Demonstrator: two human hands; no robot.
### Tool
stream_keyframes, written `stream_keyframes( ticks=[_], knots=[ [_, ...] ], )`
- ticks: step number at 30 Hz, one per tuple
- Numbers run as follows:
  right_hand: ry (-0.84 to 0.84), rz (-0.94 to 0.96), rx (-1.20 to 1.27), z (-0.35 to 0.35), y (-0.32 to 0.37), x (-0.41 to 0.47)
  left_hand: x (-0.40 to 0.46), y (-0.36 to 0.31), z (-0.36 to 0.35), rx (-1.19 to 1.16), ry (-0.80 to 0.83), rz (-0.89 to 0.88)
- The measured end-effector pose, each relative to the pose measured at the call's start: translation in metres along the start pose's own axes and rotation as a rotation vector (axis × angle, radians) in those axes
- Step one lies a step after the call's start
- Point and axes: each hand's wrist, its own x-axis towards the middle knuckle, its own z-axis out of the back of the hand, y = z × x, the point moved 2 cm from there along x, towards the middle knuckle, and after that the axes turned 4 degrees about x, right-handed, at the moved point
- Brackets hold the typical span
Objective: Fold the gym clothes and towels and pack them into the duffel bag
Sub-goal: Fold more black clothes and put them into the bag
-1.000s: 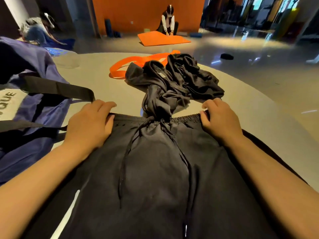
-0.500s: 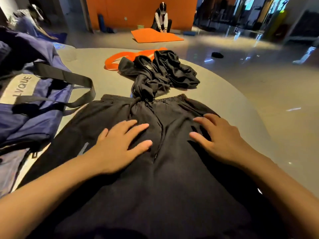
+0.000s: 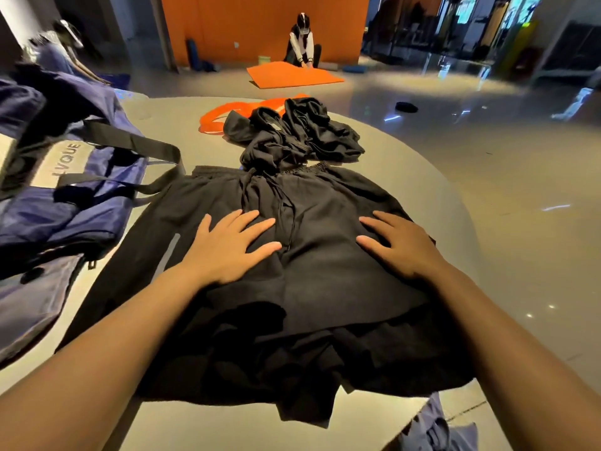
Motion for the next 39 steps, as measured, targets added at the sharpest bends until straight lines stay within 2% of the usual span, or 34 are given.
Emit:
stream_keyframes(
  ticks=[6,11,16,20,21,23,26,27,29,31,33,37,39],
  knots=[
    [-0.032,0.043,-0.006,0.005,-0.008,0.016,0.005,-0.001,0.0,-0.075,-0.081,0.038],
    [-0.002,0.065,-0.055,0.006,-0.011,0.031,0.003,-0.001,0.002,-0.127,-0.21,0.158],
    [0.103,0.04,-0.133,0.003,-0.019,0.043,0.001,0.001,0.0,-0.215,-0.264,0.166],
    [0.238,-0.034,-0.292,0.012,-0.008,0.043,-0.003,0.008,0.008,-0.401,-0.48,0.168],
    [0.227,-0.027,-0.346,0.018,0.001,0.039,-0.008,0.009,0.014,-0.423,-0.52,0.138],
    [0.058,0.06,-0.317,0.03,0.031,0.021,-0.024,0.006,0.031,-0.482,-0.55,0.01],
    [-0.249,0.195,0.172,0.041,0.097,-0.038,-0.069,-0.003,0.051,-0.493,-0.448,-0.265],
    [-0.279,0.266,0.302,0.041,0.118,-0.063,-0.086,-0.003,0.052,-0.476,-0.396,-0.34],
    [-0.211,0.403,0.373,0.032,0.152,-0.105,-0.118,0.005,0.045,-0.406,-0.311,-0.424],
    [-0.12,0.463,0.296,0.011,0.168,-0.125,-0.139,0.019,0.033,-0.287,-0.294,-0.436],
    [-0.12,0.401,0.25,-0.008,0.176,-0.129,-0.15,0.03,0.025,-0.249,-0.319,-0.392],
    [-0.348,0.314,0.317,-0.016,0.18,-0.122,-0.153,0.037,0.031,-0.314,-0.451,-0.297],
    [-0.417,0.301,0.391,-0.009,0.173,-0.119,-0.148,0.03,0.045,-0.415,-0.463,-0.319]
  ],
)
